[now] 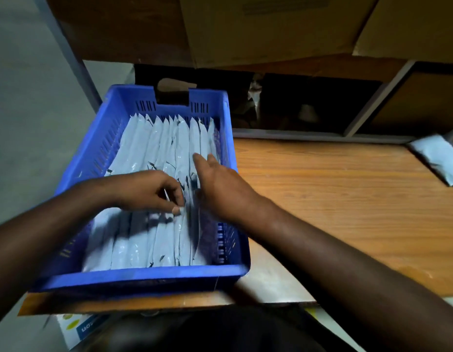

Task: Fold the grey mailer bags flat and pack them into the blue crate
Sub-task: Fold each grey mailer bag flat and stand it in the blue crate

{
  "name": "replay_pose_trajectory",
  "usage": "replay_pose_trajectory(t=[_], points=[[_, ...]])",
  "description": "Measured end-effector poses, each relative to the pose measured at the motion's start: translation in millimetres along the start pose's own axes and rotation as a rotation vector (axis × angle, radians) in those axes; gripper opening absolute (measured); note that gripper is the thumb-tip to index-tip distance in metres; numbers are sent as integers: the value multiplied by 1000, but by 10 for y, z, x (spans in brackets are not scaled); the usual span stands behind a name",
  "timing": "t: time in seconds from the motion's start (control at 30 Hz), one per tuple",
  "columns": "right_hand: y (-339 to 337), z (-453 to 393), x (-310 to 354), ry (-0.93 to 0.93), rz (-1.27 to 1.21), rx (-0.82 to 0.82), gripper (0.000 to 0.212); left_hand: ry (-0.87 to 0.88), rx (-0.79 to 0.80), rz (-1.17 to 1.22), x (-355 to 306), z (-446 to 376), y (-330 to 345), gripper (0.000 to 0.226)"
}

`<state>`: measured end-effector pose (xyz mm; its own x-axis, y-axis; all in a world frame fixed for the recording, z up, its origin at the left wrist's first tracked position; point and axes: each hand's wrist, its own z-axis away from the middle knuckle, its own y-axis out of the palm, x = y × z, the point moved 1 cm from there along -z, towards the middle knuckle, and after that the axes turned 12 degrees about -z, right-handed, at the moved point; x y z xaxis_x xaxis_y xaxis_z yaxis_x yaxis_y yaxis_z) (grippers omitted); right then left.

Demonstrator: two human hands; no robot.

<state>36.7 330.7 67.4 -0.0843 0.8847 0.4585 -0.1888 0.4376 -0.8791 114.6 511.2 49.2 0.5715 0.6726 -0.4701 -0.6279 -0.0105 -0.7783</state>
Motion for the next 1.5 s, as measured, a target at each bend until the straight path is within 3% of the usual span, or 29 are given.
replay_pose_trajectory(t=[0.1,0.17,0.27,0.4,0.47,0.6,0.7,0.77,0.83,0.9,1.0,1.13,1.23,1.3,1.37,1.43,1.5], points=[[19,165,163,27,219,72,32,119,-395,-252,249,-201,-145,44],[145,200,230,85,237,109,43,269,-480,-427,336,-354,-153,65],[421,154,225,169,204,177,83,386,-465,-529,307,-553,-89,68],[584,200,228,156,116,258,92,501,-421,-698,279,-671,-21,39],[618,236,228,173,85,301,92,517,-431,-754,340,-675,18,36],[543,211,201,234,53,365,79,452,-391,-747,296,-638,122,36],[558,237,252,281,102,437,69,265,-179,-698,298,-717,154,64],[611,214,282,319,164,536,79,245,-141,-730,344,-782,161,81],[651,169,298,320,167,581,72,261,-128,-793,370,-818,185,86],[630,143,273,381,102,571,68,259,-113,-882,367,-831,229,85],[698,145,239,374,191,597,70,220,-138,-946,373,-833,296,81],[754,65,260,226,201,760,50,166,-75,-966,346,-870,317,68],[615,21,245,261,29,733,36,156,-51,-953,360,-872,323,63],[621,3,244,185,123,723,36,184,-75,-939,367,-839,327,56],[707,8,274,242,79,752,40,207,-125,-876,344,-795,302,41],[664,51,348,267,125,692,30,228,-174,-787,287,-741,250,32],[459,129,389,200,134,496,26,241,-244,-745,217,-647,200,38]])
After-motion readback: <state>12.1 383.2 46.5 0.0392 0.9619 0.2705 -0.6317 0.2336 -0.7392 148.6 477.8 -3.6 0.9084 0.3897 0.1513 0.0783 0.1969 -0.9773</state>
